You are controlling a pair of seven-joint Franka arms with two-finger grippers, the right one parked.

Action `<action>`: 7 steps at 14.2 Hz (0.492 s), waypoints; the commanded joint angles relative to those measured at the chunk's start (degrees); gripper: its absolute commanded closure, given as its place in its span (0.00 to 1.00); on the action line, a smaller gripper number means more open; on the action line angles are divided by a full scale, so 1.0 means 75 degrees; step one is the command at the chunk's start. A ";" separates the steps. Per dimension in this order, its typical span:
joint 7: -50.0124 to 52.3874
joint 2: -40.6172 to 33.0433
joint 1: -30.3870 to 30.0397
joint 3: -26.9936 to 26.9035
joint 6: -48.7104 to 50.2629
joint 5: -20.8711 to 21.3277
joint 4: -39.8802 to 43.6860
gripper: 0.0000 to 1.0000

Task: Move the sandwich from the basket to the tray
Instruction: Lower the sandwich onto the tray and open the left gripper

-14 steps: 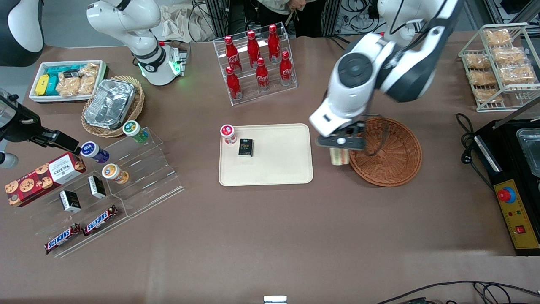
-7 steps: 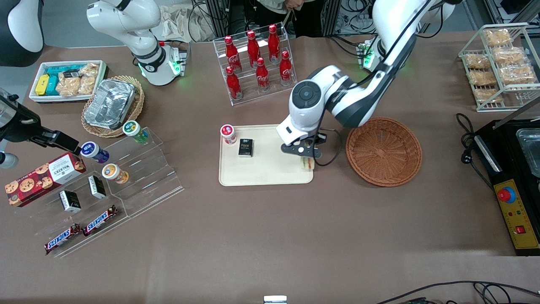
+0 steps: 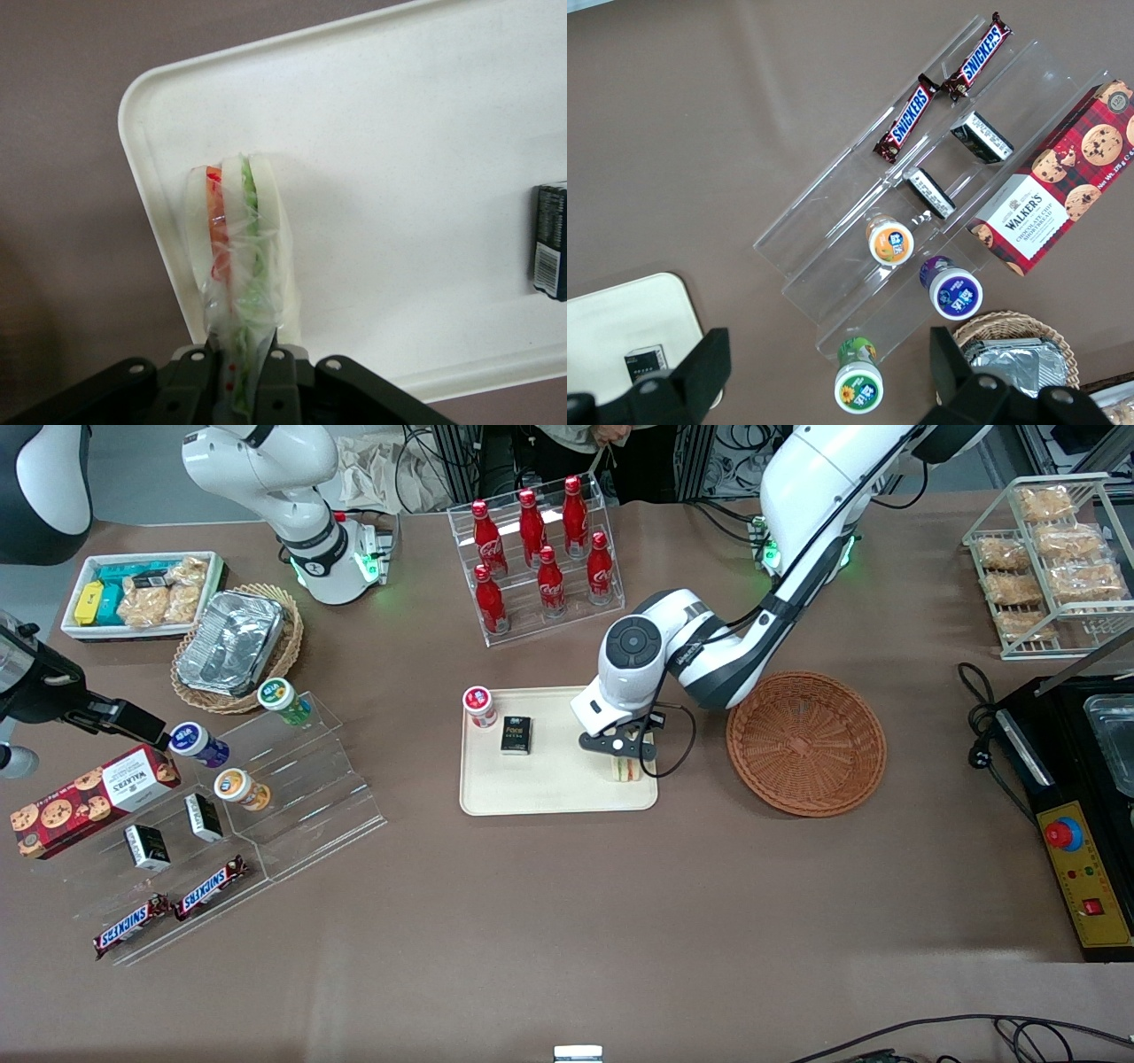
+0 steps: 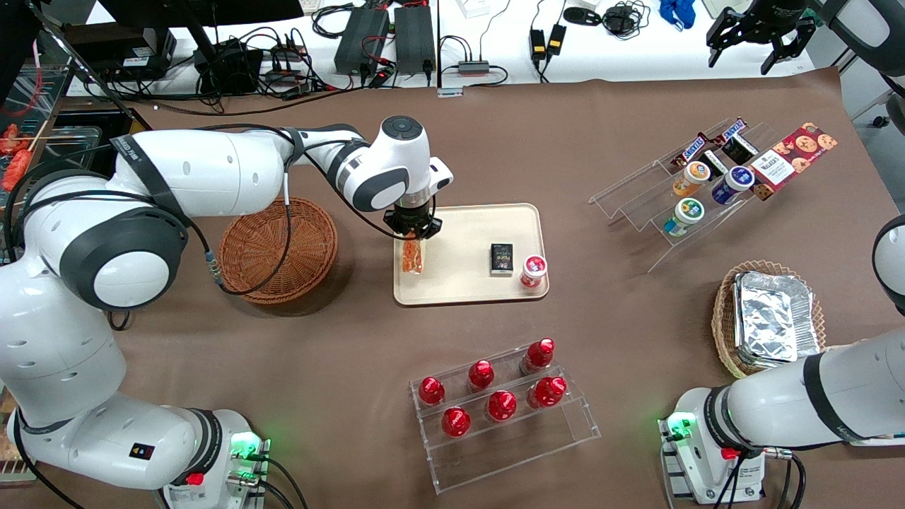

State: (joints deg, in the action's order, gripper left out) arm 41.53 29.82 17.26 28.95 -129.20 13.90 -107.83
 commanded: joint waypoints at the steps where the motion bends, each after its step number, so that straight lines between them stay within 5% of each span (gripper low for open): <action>1: 0.0695 -0.0015 0.0090 -0.0064 -0.0094 0.0243 0.0010 0.47; 2: 0.0790 -0.0026 0.0090 -0.0064 -0.0094 0.0499 -0.0002 0.08; 3: 0.0907 -0.0038 0.0078 -0.0064 -0.0082 0.0769 -0.0037 0.01; 7: 0.1483 -0.0528 -0.0201 -0.0064 0.0582 0.1018 -0.0026 0.01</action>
State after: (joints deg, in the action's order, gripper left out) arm 50.73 29.39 17.03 28.72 -128.32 20.22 -107.67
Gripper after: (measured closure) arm 0.238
